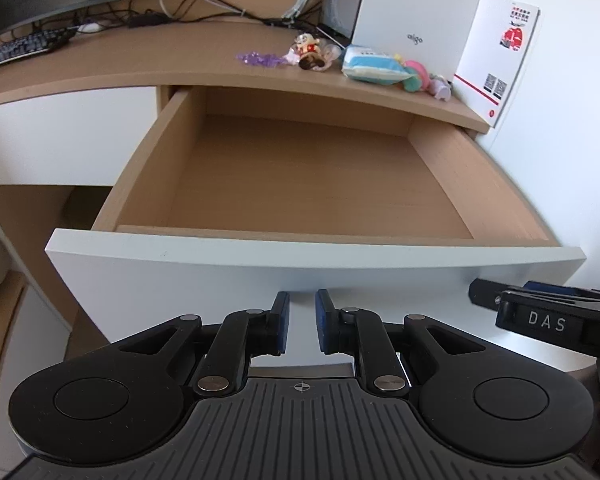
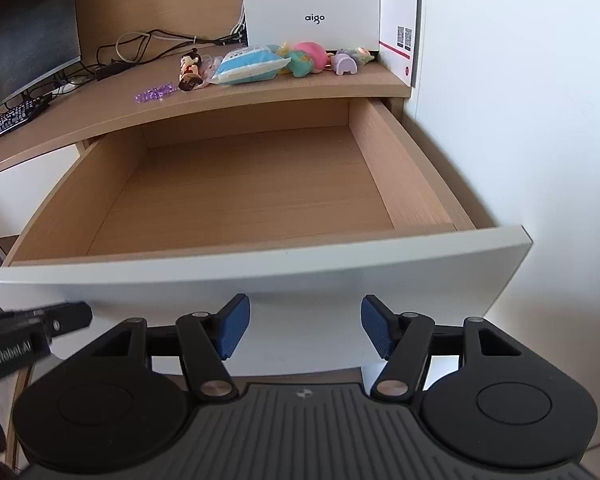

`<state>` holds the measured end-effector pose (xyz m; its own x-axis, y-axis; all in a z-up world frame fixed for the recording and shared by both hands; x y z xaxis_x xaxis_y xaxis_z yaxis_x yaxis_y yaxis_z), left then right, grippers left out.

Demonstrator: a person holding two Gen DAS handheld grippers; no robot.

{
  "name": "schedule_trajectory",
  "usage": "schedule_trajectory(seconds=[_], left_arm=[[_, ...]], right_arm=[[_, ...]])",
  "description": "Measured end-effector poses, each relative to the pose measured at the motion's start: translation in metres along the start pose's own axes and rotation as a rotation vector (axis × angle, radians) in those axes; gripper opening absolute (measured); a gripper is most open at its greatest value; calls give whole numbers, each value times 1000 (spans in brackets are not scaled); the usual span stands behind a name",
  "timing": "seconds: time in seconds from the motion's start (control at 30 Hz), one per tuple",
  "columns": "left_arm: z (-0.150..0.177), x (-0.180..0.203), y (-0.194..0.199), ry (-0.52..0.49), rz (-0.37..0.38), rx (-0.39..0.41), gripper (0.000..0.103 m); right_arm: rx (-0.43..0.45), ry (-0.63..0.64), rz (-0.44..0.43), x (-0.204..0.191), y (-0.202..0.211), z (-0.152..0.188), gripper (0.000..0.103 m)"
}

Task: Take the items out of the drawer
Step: 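Push the empty drawer closed with both tools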

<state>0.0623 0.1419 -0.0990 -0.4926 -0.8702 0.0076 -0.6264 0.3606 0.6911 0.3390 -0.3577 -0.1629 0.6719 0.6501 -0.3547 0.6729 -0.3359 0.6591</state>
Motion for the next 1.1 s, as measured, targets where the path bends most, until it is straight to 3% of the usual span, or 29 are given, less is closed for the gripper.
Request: schedule_trajectory(seconds=[0.6, 0.83, 1.1], left_arm=[[-36, 1, -42, -26, -125, 102, 16], [-62, -7, -70, -29, -137, 109, 15], [-89, -11, -95, -19, -134, 96, 15]], right_arm=[[13, 28, -81, -10, -46, -40, 67], [49, 56, -56, -21, -75, -60, 71], [31, 33, -41, -25, -102, -90, 77]])
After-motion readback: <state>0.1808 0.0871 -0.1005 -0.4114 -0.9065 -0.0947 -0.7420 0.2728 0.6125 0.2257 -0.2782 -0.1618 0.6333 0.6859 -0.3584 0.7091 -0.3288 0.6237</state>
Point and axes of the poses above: each gripper's, at about its wrist camera, not at the fingertips, and y roughly against the way its jaws point, x to its right, z to its underside, the point moved 2 cm from there along -y, roughly the way its jaws point, and after that the axes turned 12 degrees about -y, right-handed, at the moved point
